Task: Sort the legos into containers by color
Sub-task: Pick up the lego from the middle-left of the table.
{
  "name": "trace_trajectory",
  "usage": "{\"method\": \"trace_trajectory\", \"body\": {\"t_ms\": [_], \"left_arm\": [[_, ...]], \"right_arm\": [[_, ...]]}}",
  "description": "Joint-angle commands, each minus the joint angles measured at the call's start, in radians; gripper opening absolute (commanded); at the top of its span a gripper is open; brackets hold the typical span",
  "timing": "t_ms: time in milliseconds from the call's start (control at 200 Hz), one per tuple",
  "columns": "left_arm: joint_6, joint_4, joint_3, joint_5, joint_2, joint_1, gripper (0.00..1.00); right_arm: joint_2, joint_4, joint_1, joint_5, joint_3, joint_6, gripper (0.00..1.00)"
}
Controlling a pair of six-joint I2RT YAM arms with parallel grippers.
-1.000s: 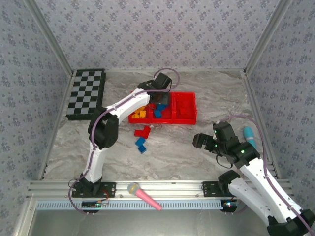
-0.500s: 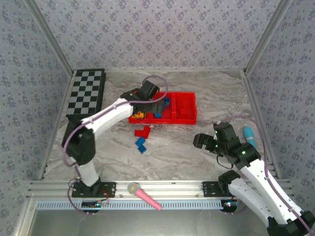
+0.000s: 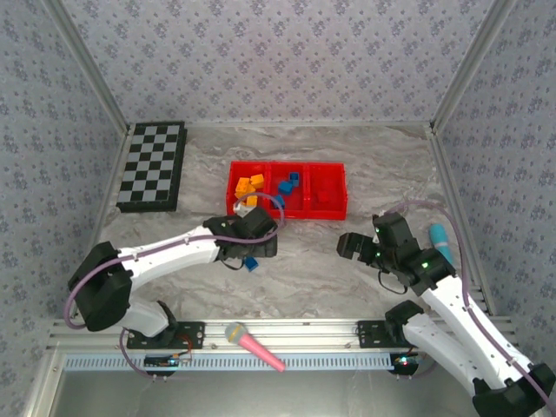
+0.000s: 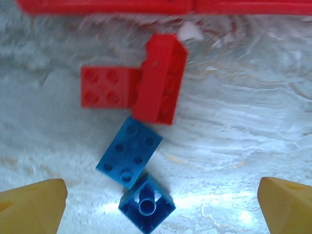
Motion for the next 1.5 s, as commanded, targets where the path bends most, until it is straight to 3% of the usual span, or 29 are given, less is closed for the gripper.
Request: {"method": "trace_trajectory", "body": {"t_ms": [0,140,390,710,1040,1239,1349,1494], "left_arm": [[-0.281,-0.047,-0.06,-0.077,-0.047,-0.038,1.0],[-0.47,0.013,-0.119,-0.108,-0.049,-0.095,0.97],[-0.629,0.092,-0.104,-0.088,0.06,-0.138,0.92],[-0.775,0.169,-0.105,-0.093,0.167,-0.14,0.72],[-0.766,0.198,-0.124,-0.094,0.177,-0.126,0.43],[-0.726,0.216,-0.122,-0.077,0.18,-0.125,0.19],[-0.648,0.178,-0.087,-0.079,0.155,-0.127,0.06],[-0.447,0.048,0.063,-0.111,0.123,-0.138,0.06]], "right_arm": [[0.006,0.027,0.018,-0.007,-0.017,0.028,1.0],[0.017,0.046,0.039,-0.004,-0.023,0.037,1.0],[0.009,0.051,0.055,-0.01,-0.034,0.039,1.0],[-0.022,0.028,0.055,-0.002,-0.046,0.034,1.0],[-0.02,0.032,0.053,0.001,-0.052,0.033,1.0],[-0.014,0.034,0.052,0.003,-0.049,0.031,1.0],[-0.015,0.022,0.052,0.006,-0.042,0.029,1.0],[-0.016,0.002,0.05,0.01,-0.031,0.026,1.0]]}}
